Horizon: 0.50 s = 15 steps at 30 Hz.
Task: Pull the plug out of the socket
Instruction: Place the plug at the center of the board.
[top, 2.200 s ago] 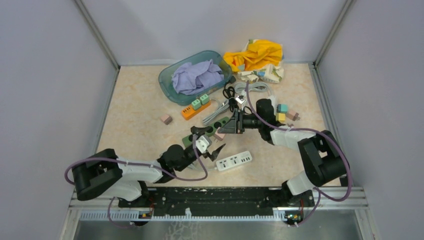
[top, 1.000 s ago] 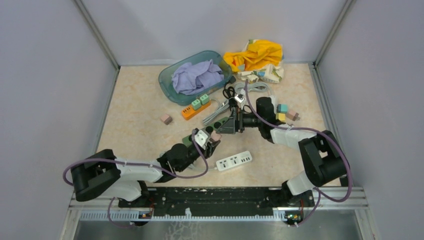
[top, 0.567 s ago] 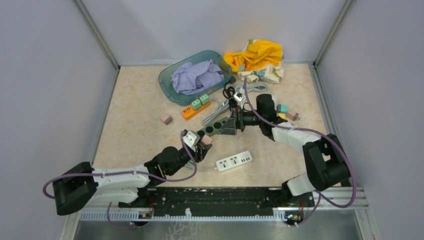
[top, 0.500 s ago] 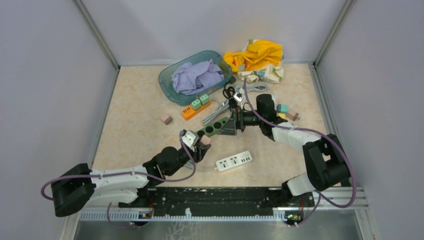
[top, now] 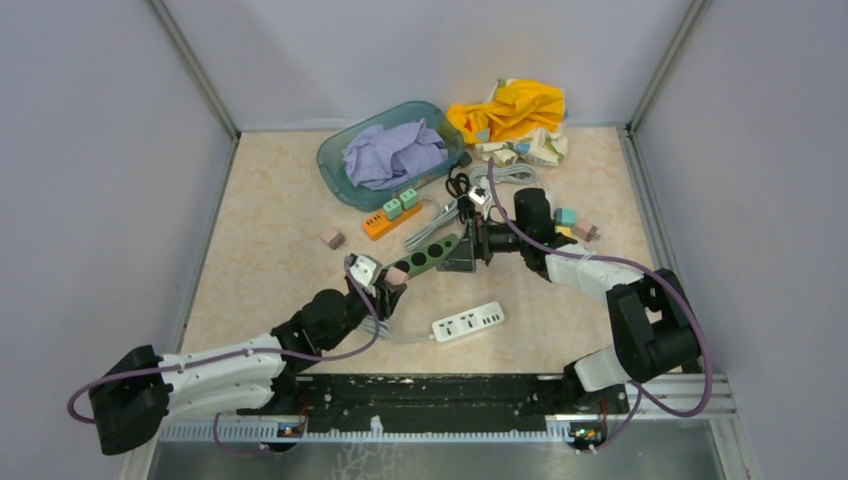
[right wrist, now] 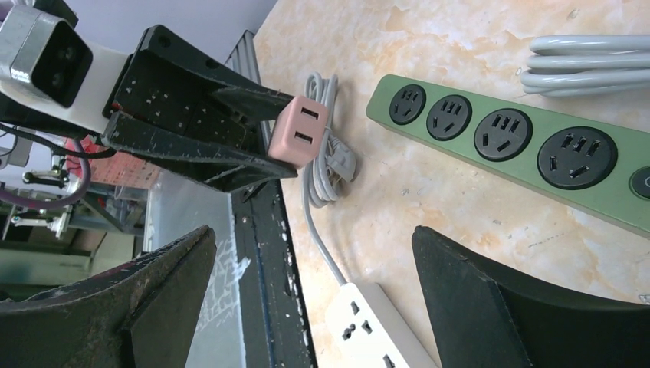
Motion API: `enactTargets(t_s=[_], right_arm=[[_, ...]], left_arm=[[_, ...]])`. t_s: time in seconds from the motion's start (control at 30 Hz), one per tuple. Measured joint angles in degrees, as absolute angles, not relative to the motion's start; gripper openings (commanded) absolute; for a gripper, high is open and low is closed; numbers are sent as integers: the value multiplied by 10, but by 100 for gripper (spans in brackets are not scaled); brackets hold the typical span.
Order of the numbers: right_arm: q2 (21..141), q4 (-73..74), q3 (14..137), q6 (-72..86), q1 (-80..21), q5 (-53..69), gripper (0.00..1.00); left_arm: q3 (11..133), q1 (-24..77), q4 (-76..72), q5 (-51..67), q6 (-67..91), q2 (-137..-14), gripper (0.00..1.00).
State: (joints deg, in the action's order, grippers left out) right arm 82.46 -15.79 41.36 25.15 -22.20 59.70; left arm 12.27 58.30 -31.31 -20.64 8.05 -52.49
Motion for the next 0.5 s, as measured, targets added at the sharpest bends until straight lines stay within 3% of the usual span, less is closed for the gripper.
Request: enactTargets(t_s=[0.5], right_arm=[[824, -153, 414, 244, -215, 598, 99]], left_arm=[[112, 467, -256, -143, 133, -469, 1]])
